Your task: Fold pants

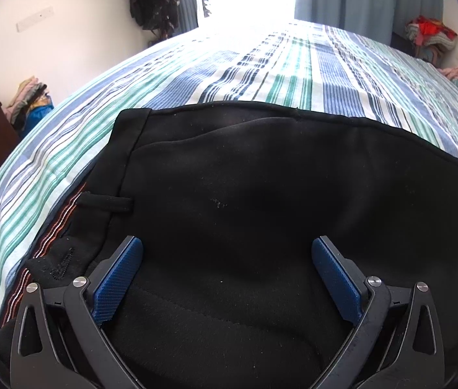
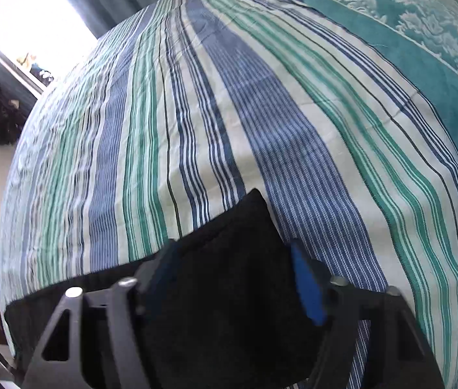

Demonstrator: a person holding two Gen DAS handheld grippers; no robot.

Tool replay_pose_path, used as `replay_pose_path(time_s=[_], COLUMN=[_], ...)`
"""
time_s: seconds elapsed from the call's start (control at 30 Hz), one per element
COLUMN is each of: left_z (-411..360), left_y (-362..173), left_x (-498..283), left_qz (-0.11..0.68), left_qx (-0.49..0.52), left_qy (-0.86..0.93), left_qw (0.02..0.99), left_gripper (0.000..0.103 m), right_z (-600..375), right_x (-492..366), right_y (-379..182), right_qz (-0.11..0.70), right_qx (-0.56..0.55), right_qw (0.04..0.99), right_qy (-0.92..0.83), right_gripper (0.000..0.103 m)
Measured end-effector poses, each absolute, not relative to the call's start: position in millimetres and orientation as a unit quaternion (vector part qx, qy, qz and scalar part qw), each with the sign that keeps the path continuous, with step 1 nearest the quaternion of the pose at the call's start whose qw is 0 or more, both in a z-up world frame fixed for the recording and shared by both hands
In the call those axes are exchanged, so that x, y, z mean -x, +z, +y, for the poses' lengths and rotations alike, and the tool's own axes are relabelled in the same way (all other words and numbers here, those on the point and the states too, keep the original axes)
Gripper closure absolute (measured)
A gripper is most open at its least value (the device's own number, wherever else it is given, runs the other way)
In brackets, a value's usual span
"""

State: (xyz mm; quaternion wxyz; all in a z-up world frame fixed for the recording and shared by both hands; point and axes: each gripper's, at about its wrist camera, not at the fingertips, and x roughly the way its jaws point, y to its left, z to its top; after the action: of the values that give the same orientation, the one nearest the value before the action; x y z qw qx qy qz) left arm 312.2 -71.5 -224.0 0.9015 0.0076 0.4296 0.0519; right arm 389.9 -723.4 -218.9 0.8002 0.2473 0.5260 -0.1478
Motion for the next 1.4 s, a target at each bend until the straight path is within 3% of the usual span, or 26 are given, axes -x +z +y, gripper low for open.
replay_pose_path(time_s=[0.03, 0.23, 0.37, 0.5, 0.57, 0.6, 0.63, 0.77, 0.8, 0.93, 1.03, 1.13, 1.2, 1.4], left_z=[-71.5, -72.4, -73.2, -76.8, -79.1, -79.9, -80.9, -83.4, -81.6, -76.1, -79.8, -78.2, -78.0, -78.1], left_y=[-224.2, -223.9, -223.2, -220.8, -219.2, -217.8, -215.8, -198.8, -192.7, -176.4, -189.7, -204.4, -206.6, -207.9], left_x=[-312.4, -313.4, -314.8, -316.5, -318.1, -319.4, -320.3, -306.7, -294.6, -229.2, -193.1, -178.3, -176.9, -174.3], left_qz=[0.430, 0.432, 0.435, 0.440, 0.447, 0.453, 0.461, 0.497, 0.496, 0.477, 0.476, 0.465, 0.458, 0.452], left_qx=[-0.008, -0.011, -0.015, -0.026, -0.033, -0.036, -0.040, -0.057, -0.046, -0.022, -0.052, -0.047, -0.041, -0.040], left_qy=[0.052, 0.054, 0.056, 0.063, 0.070, 0.074, 0.078, 0.083, 0.076, 0.009, -0.010, -0.013, -0.010, -0.011], left_qw=[0.901, 0.900, 0.898, 0.895, 0.891, 0.888, 0.883, 0.862, 0.864, 0.879, 0.878, 0.884, 0.888, 0.891], left_gripper=[0.001, 0.001, 0.001, 0.001, 0.001, 0.001, 0.000, 0.001, 0.001, 0.001, 0.001, 0.000, 0.000, 0.000], right_z=[-713.5, -645.4, -573.6, -528.2, -515.6, -508.6, -507.8, -505.8, -501.5, -493.5, -468.1, -437.4, -429.8, -456.7], right_x=[-389.0, -309.8, -193.5, -43.9, 13.7, 33.3, 46.0, 91.2, 99.6, 100.6, 73.4, 26.1, 10.3, 3.8], right_y=[-217.2, -169.8, -135.2, -138.7, -159.9, -169.4, -173.6, -133.3, -123.5, -116.6, -136.0, -182.1, -200.2, -200.1], right_qz=[0.527, 0.422, 0.369, 0.306, 0.312, 0.319, 0.331, 0.241, 0.217, 0.152, 0.160, 0.237, 0.276, 0.258], right_qx=[-0.219, -0.202, -0.219, -0.331, -0.362, -0.366, -0.374, -0.367, -0.351, -0.419, -0.487, -0.560, -0.559, -0.523], right_qw=[0.806, 0.875, 0.898, 0.874, 0.834, 0.816, 0.789, 0.791, 0.800, 0.832, 0.838, 0.791, 0.778, 0.791], right_qy=[-0.154, -0.123, -0.100, -0.180, -0.275, -0.314, -0.357, -0.426, -0.435, -0.329, -0.185, -0.065, -0.082, -0.185], right_gripper=[0.088, 0.090, 0.091, 0.091, 0.080, 0.046, 0.025, 0.022, 0.016, 0.012, 0.012, 0.012, 0.013, 0.013])
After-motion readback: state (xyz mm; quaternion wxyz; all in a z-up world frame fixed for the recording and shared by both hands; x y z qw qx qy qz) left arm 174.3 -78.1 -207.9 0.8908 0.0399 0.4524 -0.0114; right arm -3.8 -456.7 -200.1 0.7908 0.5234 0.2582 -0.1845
